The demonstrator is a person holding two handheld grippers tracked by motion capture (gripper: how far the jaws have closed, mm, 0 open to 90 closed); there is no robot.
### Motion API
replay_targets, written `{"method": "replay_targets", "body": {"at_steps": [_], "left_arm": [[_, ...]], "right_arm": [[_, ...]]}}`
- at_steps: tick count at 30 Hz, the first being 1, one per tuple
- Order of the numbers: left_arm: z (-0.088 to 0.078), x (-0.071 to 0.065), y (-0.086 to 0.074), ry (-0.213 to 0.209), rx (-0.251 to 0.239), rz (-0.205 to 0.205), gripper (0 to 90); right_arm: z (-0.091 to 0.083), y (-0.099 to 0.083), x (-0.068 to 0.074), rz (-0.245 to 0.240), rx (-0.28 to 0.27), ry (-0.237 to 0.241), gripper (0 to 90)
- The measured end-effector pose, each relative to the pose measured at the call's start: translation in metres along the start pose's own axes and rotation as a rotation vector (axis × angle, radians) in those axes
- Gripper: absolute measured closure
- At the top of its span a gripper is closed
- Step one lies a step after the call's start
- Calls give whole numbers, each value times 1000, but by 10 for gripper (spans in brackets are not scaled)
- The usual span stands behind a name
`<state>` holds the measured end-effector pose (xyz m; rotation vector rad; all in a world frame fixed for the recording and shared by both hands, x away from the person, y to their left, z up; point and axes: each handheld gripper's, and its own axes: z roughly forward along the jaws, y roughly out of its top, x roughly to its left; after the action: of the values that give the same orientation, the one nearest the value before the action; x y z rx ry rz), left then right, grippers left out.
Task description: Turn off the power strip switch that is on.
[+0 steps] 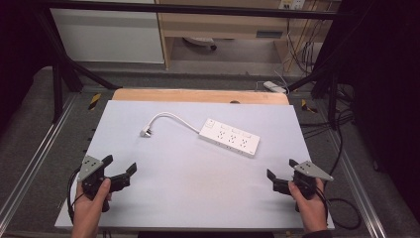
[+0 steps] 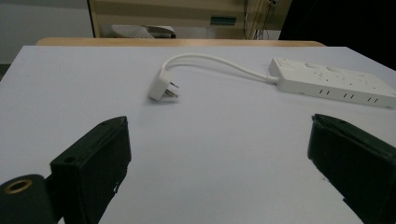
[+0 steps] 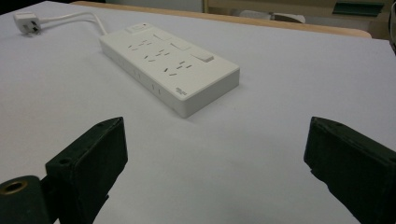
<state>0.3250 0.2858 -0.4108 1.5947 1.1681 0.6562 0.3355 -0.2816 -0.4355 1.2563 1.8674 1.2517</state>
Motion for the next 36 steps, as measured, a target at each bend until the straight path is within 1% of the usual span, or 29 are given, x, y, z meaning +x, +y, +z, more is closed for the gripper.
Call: {"method": "replay_targets", "body": {"at_steps": [3, 5, 8, 14, 16, 20, 25, 30, 32, 34, 35, 36], "left_arm": [[0, 0, 0, 2, 2, 3, 60], [2, 0, -1, -6, 9, 1, 60], [2, -1, -1, -4, 14, 7, 60], [3, -3, 0, 3, 25, 21, 60], [3, -4, 0, 0, 21, 21, 60], [4, -4, 1, -4, 26, 28, 60], [4, -4, 1, -7, 31, 36, 60], [4, -3, 0, -5, 33, 32, 60], [4, -4, 0, -7, 37, 32, 60], [4, -4, 0, -8, 35, 32, 60], [4, -5, 0, -8, 36, 42, 59], [4, -5, 0, -8, 36, 42, 58]], "right_arm": [[0, 0, -1, 10, 10, 1, 55], [0, 0, -1, 15, 8, 2, 53], [0, 1, -1, 27, 4, 4, 52], [-5, 4, -1, 17, -27, -13, 55], [-6, 6, -2, 26, -39, -13, 56], [-9, 10, -2, 28, -68, -16, 56], [-14, 15, -1, 26, -79, -16, 45], [-16, 20, 2, 31, -80, -13, 32], [-16, 21, 3, 28, -78, -17, 30], [-16, 21, 5, 18, -77, -11, 24], [-17, 22, 5, 13, -75, -14, 25], [-17, 22, 5, 9, -73, -17, 25]]}}
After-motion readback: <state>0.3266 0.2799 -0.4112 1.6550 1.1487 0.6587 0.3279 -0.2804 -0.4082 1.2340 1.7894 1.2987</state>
